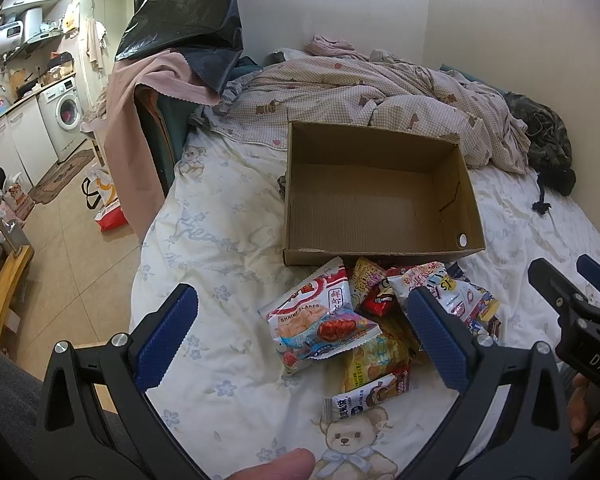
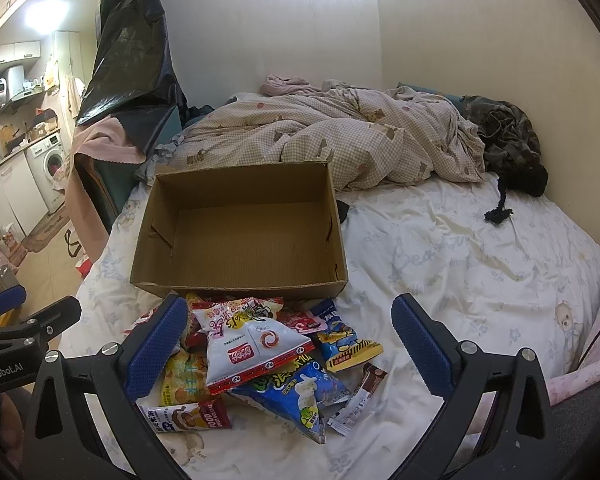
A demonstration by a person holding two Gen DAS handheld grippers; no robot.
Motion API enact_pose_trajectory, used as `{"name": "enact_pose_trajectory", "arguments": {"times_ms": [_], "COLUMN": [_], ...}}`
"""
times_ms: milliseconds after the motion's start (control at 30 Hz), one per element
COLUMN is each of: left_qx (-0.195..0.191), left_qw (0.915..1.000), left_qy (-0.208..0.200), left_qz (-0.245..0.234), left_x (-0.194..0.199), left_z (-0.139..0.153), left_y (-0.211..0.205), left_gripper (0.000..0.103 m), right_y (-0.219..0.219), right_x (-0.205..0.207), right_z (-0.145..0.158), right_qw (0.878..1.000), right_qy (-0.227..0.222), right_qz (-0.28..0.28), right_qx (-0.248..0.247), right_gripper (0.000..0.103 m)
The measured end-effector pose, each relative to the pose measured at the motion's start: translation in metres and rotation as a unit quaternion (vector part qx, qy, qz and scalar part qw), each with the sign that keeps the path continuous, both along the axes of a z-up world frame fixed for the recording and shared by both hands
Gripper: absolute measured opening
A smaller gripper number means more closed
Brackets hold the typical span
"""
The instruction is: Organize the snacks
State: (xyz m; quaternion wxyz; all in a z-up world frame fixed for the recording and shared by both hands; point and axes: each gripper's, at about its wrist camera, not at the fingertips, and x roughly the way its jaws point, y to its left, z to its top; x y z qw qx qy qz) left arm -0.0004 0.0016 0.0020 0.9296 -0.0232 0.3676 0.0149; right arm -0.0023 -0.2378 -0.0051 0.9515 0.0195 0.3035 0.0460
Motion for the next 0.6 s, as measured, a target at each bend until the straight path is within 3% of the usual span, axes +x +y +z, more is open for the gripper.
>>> {"name": "enact_pose_trajectory", "arguments": {"times_ms": [600], "left_qx": [-0.001], "left_qw": [1.0], "left_qy": [-0.001], "left_qz": [0.002], "left_x": [0.0008], "left_z": [0.0023], "left_y": [0.003], "left_gripper": [0.103], "right_y": [-0.0005], "right_x": [0.001], "right_z": [-0.0002], "right_qw": [1.0], "right_qy": [-0.001], "right_qz": [-0.001], "right_qx": [0.001], "right_gripper": [0.103]}}
